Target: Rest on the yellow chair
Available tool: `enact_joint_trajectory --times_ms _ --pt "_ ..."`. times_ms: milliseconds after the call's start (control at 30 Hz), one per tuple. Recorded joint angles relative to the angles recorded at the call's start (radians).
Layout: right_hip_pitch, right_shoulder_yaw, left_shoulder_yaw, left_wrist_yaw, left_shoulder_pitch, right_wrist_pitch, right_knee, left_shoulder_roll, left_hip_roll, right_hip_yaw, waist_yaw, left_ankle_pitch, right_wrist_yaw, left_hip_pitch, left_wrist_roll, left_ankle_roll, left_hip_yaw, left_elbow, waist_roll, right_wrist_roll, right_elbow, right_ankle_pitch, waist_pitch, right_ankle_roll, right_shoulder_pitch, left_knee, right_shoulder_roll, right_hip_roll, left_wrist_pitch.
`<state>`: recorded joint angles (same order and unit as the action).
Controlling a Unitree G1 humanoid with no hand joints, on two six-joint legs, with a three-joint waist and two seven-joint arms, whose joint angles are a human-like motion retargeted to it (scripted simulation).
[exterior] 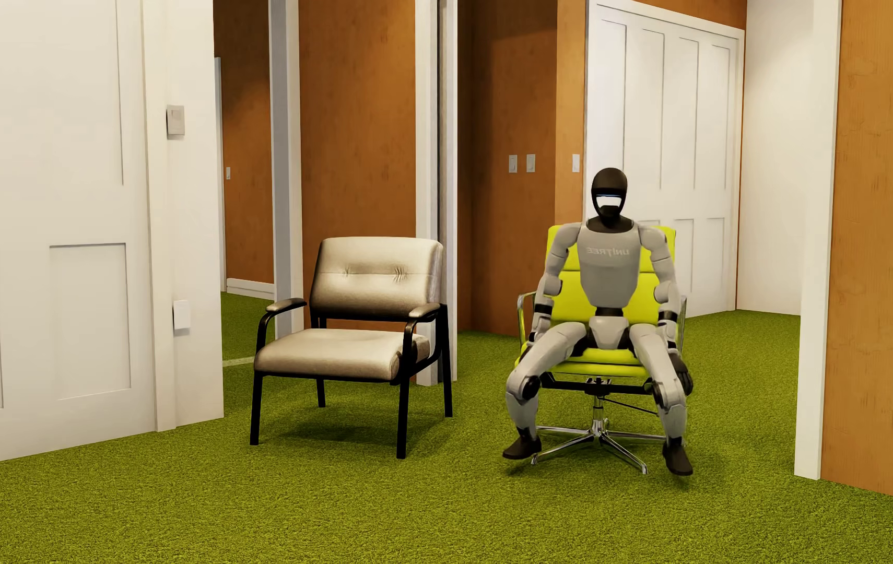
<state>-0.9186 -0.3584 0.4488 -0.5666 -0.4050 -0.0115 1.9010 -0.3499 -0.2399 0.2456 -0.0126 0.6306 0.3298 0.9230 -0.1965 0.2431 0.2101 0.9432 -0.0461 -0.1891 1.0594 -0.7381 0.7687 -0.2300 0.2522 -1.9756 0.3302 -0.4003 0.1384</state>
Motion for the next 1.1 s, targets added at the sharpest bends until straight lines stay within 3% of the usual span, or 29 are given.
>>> enact_joint_trajectory --times_ms 67,133,167,200,267,333,400,433,467,500,533,600,633,667,700,733,767,800,867,900,933,967,1000,1067,1100 --pt "-0.024 -0.009 0.000 -0.002 -0.017 0.034 -0.004 -0.006 0.008 0.008 0.005 0.011 0.015 0.037 0.007 0.032 -0.004 -0.005 -0.008 0.013 -0.009 -0.012 0.022 0.025 0.023 -0.019 0.008 0.013 -0.023" --pt "-0.070 -0.011 -0.020 0.017 -0.011 0.037 -0.003 -0.018 0.014 0.020 0.001 -0.008 -0.005 0.074 0.011 0.065 -0.014 0.003 -0.008 0.011 -0.017 -0.014 0.022 0.025 0.042 0.013 0.015 0.023 -0.001" --pt "-0.104 -0.012 -0.021 0.020 -0.007 0.055 -0.007 -0.028 0.022 0.028 0.001 0.008 -0.006 0.093 0.013 0.028 -0.017 0.019 -0.005 0.016 -0.014 -0.014 0.010 0.019 0.056 0.033 0.019 0.031 -0.027" --pt "-0.130 -0.013 -0.026 0.010 0.009 0.057 -0.025 -0.028 0.015 0.024 0.005 -0.004 -0.014 0.144 0.022 0.033 0.000 0.029 0.008 0.015 -0.012 -0.013 -0.011 0.027 0.065 0.034 0.023 0.050 -0.024" --pt "-0.133 -0.018 -0.039 0.034 0.047 0.061 -0.086 -0.026 0.031 0.004 0.003 -0.006 -0.021 0.165 0.047 -0.007 -0.007 0.091 0.016 0.033 0.002 -0.017 -0.061 0.046 0.074 0.092 0.032 0.068 -0.016" --pt "-0.072 -0.039 -0.056 0.065 0.109 0.028 -0.188 -0.007 0.037 -0.025 0.005 -0.002 -0.046 0.111 0.029 -0.042 -0.032 0.168 0.027 -0.032 0.038 -0.006 -0.131 0.067 0.059 0.191 0.050 0.079 -0.027" --pt "0.058 -0.048 -0.069 0.107 0.177 0.024 -0.358 0.011 0.054 -0.079 0.007 -0.015 -0.078 0.001 0.008 -0.084 -0.061 0.200 0.044 -0.023 0.049 0.031 -0.191 0.097 0.046 0.343 0.059 0.101 -0.010" --pt "0.153 -0.050 -0.072 0.128 0.205 0.040 -0.468 0.018 0.057 -0.124 0.012 -0.027 -0.084 -0.082 0.031 -0.112 -0.084 0.201 0.053 -0.009 0.046 0.059 -0.215 0.131 0.034 0.440 0.064 0.127 -0.043" --pt "0.228 -0.043 -0.075 0.158 0.228 0.049 -0.594 0.021 0.076 -0.143 0.011 -0.047 -0.108 -0.146 -0.016 -0.134 -0.096 0.221 0.054 -0.018 0.037 0.100 -0.248 0.145 0.031 0.552 0.059 0.140 -0.025" --pt "0.333 -0.041 -0.069 0.125 0.246 0.075 -0.728 0.027 0.076 -0.167 0.018 -0.062 -0.102 -0.247 0.081 -0.146 -0.105 0.194 0.056 -0.019 0.023 0.147 -0.275 0.160 0.014 0.673 0.058 0.164 -0.137" --pt "0.436 -0.031 -0.089 0.191 0.286 0.078 -0.865 0.021 0.075 -0.183 0.014 -0.079 -0.150 -0.340 -0.025 -0.149 -0.128 0.219 0.056 -0.039 0.002 0.187 -0.311 0.168 -0.013 0.790 0.048 0.182 -0.051" --pt "0.611 -0.032 -0.078 0.228 0.320 0.110 -1.093 0.023 0.115 -0.200 0.005 -0.151 -0.157 -0.515 -0.063 -0.169 -0.165 0.242 0.044 -0.074 -0.018 0.273 -0.392 0.186 -0.057 1.029 0.036 0.192 -0.074" --pt "0.683 -0.044 -0.078 0.247 0.328 0.122 -1.175 0.022 0.110 -0.166 -0.005 -0.170 -0.156 -0.621 -0.089 -0.155 -0.185 0.254 0.053 -0.089 -0.021 0.335 -0.420 0.180 -0.080 1.150 0.032 0.212 -0.076" --pt "0.729 -0.029 -0.078 0.256 0.340 0.127 -1.173 0.024 0.130 -0.167 -0.020 -0.209 -0.170 -0.730 -0.106 -0.164 -0.204 0.255 0.045 -0.108 -0.010 0.349 -0.452 0.212 -0.113 1.271 0.018 0.220 -0.082" --pt "0.707 -0.016 -0.099 0.298 0.340 0.108 -1.126 0.040 0.140 -0.155 -0.029 -0.236 -0.183 -0.802 -0.115 -0.185 -0.209 0.259 0.052 -0.121 -0.006 0.351 -0.487 0.215 -0.138 1.358 0.009 0.239 -0.073" --pt "0.653 -0.019 -0.097 0.276 0.325 0.119 -1.077 0.041 0.138 -0.136 -0.037 -0.253 -0.156 -0.864 -0.124 -0.184 -0.226 0.236 0.063 -0.115 0.005 0.371 -0.508 0.160 -0.150 1.443 0.003 0.257 -0.093" --pt "0.640 0.001 -0.091 0.281 0.324 0.099 -1.062 0.046 0.152 -0.157 -0.054 -0.275 -0.189 -0.961 -0.117 -0.200 -0.251 0.220 0.056 -0.121 0.017 0.371 -0.517 0.134 -0.184 1.537 -0.012 0.256 -0.081" --pt "0.600 0.011 -0.072 0.281 0.294 0.111 -1.075 0.053 0.154 -0.169 -0.073 -0.275 -0.190 -1.011 -0.117 -0.205 -0.267 0.198 0.063 -0.117 0.035 0.366 -0.520 0.123 -0.196 1.586 -0.019 0.263 -0.095" --pt "0.540 0.053 -0.004 0.255 0.229 0.125 -1.205 0.057 0.158 -0.181 -0.106 -0.292 -0.192 -1.147 -0.119 -0.210 -0.296 0.143 0.075 -0.050 0.071 0.462 -0.523 0.086 -0.222 1.725 -0.041 0.266 -0.104" --pt "0.503 0.069 0.013 0.258 0.191 0.121 -1.282 0.056 0.164 -0.181 -0.119 -0.307 -0.207 -1.229 -0.127 -0.204 -0.307 0.114 0.076 -0.058 0.095 0.510 -0.532 0.083 -0.237 1.817 -0.047 0.273 -0.113" --pt "0.465 0.077 0.034 0.249 0.149 0.127 -1.354 0.057 0.170 -0.183 -0.131 -0.330 -0.195 -1.304 -0.121 -0.202 -0.315 0.087 0.077 -0.051 0.103 0.558 -0.542 0.107 -0.258 1.903 -0.054 0.307 -0.131" --pt "0.446 0.105 0.049 0.256 0.124 0.124 -1.437 0.060 0.169 -0.184 -0.141 -0.312 -0.224 -1.343 -0.151 -0.188 -0.327 0.062 0.078 -0.057 0.104 0.575 -0.559 0.155 -0.288 1.918 -0.062 0.331 -0.109" --pt "0.451 0.139 0.071 0.242 0.092 0.127 -1.511 0.071 0.171 -0.184 -0.143 -0.304 -0.234 -1.376 -0.132 -0.186 -0.330 0.034 0.080 -0.061 0.101 0.559 -0.561 0.208 -0.301 1.917 -0.060 0.333 -0.127" --pt "0.472 0.157 0.089 0.210 0.077 0.113 -1.531 0.079 0.144 -0.196 -0.159 -0.343 -0.213 -1.434 -0.126 -0.125 -0.348 0.017 0.078 -0.060 0.100 0.581 -0.582 0.202 -0.347 1.902 -0.074 0.329 -0.119" --pt "0.475 0.171 0.087 0.206 0.082 0.117 -1.475 0.082 0.132 -0.199 -0.157 -0.365 -0.214 -1.430 -0.124 -0.125 -0.344 0.022 0.086 -0.067 0.107 0.604 -0.587 0.205 -0.360 1.832 -0.073 0.336 -0.111"
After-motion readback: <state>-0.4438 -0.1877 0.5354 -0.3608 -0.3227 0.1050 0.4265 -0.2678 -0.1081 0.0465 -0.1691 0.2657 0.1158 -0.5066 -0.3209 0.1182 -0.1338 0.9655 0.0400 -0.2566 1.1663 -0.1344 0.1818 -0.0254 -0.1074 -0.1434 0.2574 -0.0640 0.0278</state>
